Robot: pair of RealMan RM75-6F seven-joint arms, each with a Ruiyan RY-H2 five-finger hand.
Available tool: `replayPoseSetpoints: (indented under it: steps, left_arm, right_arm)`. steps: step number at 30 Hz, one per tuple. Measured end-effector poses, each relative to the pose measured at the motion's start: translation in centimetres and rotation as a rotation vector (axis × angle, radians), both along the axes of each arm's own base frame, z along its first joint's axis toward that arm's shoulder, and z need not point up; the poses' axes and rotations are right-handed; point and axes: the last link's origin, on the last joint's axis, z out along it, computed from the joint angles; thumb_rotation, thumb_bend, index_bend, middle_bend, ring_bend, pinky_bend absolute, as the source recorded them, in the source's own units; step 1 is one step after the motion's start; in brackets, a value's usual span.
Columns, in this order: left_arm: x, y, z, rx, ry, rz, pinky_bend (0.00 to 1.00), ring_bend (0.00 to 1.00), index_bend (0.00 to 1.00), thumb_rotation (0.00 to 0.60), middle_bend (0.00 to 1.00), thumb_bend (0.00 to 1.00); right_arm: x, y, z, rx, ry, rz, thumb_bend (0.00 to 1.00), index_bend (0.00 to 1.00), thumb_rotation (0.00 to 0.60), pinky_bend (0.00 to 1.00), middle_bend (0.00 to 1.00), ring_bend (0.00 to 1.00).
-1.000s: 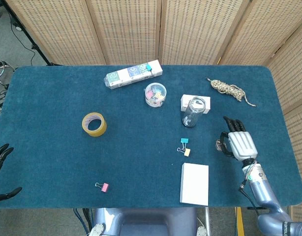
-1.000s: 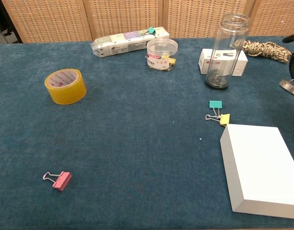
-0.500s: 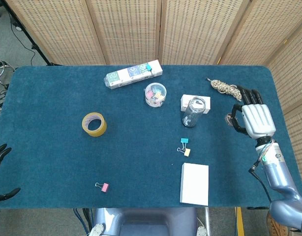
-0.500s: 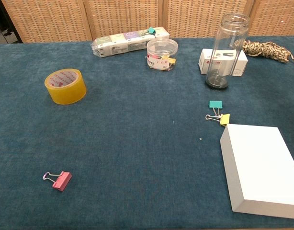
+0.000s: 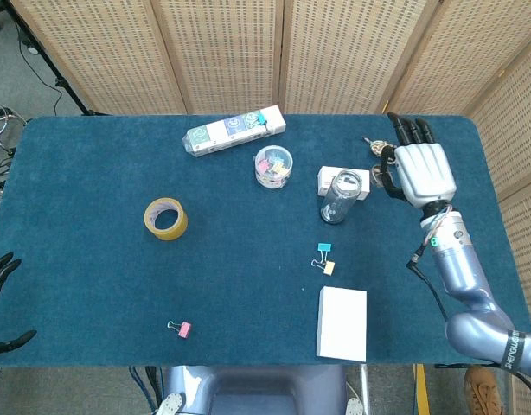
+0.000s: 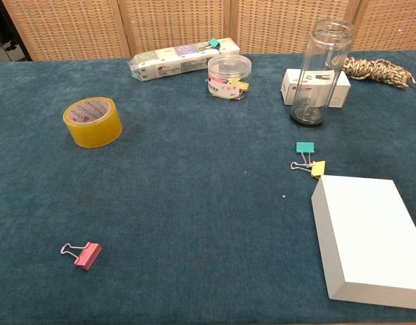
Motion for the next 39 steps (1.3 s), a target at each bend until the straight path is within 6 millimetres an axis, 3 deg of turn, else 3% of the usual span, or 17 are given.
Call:
replayPoseSetpoints:
  steps: [5, 14, 39]
  left_arm:
    - [-0.1, 0.1, 0.0, -0.001, -0.002, 0.003, 0.00, 0.00, 0.00, 0.600, 0.00, 0.03]
    - [-0.2, 0.2, 0.1, -0.003, -0.006, 0.007, 0.00, 0.00, 0.00, 0.600, 0.00, 0.03]
    - [-0.2, 0.3, 0.2, -0.003, -0.012, 0.010, 0.00, 0.00, 0.00, 0.600, 0.00, 0.03]
  right_arm:
    - [1.2, -1.1, -2.1, 0.008, 0.022, -0.003, 0.52, 0.68, 0.600, 0.00, 0.00, 0.00]
    - [1.1, -2.3, -4.4, -0.021, 0.084, -0.009, 0.52, 0.68, 0.600, 0.00, 0.00, 0.00]
    - [1.2, -2.6, -6.8, 0.003, 0.189, 0.005, 0.52, 0.68, 0.600, 0.00, 0.00, 0.00]
